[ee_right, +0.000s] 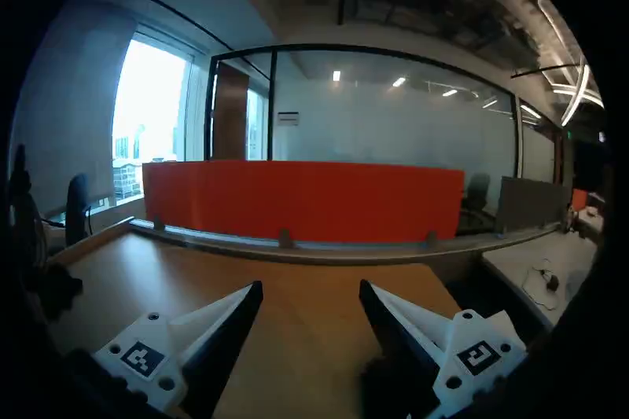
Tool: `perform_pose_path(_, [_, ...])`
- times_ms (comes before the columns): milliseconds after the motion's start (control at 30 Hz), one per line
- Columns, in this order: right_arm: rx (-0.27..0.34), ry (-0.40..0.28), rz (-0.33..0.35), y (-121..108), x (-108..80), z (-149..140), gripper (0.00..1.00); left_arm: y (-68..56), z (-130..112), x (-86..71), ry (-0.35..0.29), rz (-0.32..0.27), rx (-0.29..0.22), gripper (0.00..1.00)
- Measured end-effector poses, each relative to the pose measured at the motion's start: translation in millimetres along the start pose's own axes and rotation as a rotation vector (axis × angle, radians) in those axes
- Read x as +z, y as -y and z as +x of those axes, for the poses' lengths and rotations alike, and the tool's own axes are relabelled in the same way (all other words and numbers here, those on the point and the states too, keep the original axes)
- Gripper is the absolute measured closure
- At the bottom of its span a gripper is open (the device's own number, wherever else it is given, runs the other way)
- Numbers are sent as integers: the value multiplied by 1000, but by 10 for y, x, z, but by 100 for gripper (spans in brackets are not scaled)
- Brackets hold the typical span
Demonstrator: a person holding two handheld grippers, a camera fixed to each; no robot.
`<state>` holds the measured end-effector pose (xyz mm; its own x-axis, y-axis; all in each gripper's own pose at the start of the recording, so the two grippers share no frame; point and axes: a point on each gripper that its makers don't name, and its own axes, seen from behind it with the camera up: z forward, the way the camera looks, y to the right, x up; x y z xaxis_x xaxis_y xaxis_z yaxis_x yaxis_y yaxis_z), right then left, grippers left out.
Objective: Fold towel
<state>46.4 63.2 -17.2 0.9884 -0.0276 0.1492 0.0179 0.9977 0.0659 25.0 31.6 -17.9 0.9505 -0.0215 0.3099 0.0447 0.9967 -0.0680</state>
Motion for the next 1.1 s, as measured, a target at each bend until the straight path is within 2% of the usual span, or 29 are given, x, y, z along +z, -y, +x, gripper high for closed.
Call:
perform_pose_path(367, [19,-49,-9,404,123,224,5,-6,202,104,-53,-8,-7,5])
perform_pose_path(667, [15,-65,-21,615,189,310,5,20,276,148,-81,-8,-3,5])
perform_pose_path(800, [15,-63,-20,658,214,310,5,34,283,152,-86,-4,-8,5])
perform_pose_path(1000, [31,-51,-25,677,232,291,5,-39,331,148,-106,-34,-34,5])
perform_pose_path(1100, [46,-45,-28,681,231,282,5,-37,352,134,-121,-34,-49,5])
